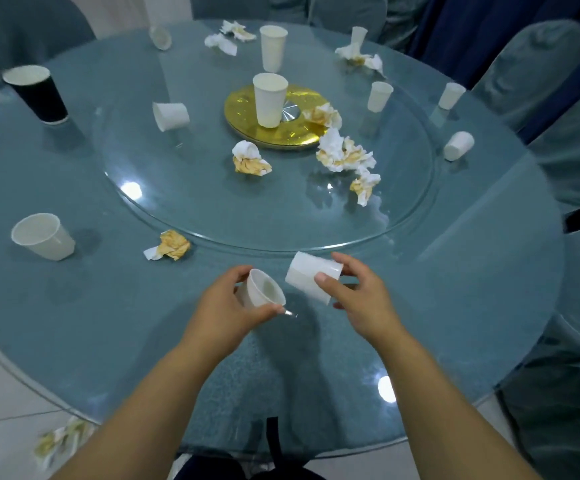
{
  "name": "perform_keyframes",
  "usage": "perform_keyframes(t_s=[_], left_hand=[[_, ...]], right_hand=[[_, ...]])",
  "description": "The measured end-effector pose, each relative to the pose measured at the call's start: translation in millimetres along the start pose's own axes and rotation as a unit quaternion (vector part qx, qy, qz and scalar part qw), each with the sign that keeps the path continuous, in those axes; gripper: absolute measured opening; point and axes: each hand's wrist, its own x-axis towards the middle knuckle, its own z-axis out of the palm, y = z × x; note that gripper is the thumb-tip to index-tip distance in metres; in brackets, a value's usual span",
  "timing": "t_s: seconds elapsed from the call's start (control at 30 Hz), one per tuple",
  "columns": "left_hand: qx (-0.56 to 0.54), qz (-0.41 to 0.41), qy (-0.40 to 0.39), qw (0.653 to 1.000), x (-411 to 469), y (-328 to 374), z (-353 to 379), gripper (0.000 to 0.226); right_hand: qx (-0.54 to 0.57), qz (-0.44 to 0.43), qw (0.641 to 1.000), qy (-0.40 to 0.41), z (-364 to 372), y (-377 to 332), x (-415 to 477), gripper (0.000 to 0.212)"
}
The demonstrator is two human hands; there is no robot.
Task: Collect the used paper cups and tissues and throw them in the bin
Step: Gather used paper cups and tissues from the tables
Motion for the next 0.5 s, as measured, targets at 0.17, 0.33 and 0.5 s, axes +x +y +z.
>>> perform_keyframes(t_s=[0.17,0.33,0.5], left_hand=[[0.015,0.036,-0.021,0.999,0.6,10.2,-4.9,0.073],[0.002,0.049,-0.017,0.999,2.9,15.5,-23.6,0.069],[-0.025,0.046,0.009,0.999,1.3,14.3,-48.9,0.064]], right_hand=[[-0.036,-0.033,0.994,-0.095,18.1,-23.9,1.3,0.064],[-0.028,-0.043,0.981,-0.188,38.7,-40.3,7.1,0.039],[-0.006,-0.039,0.971,-0.235,71.3,-53.6,12.8,0.026]])
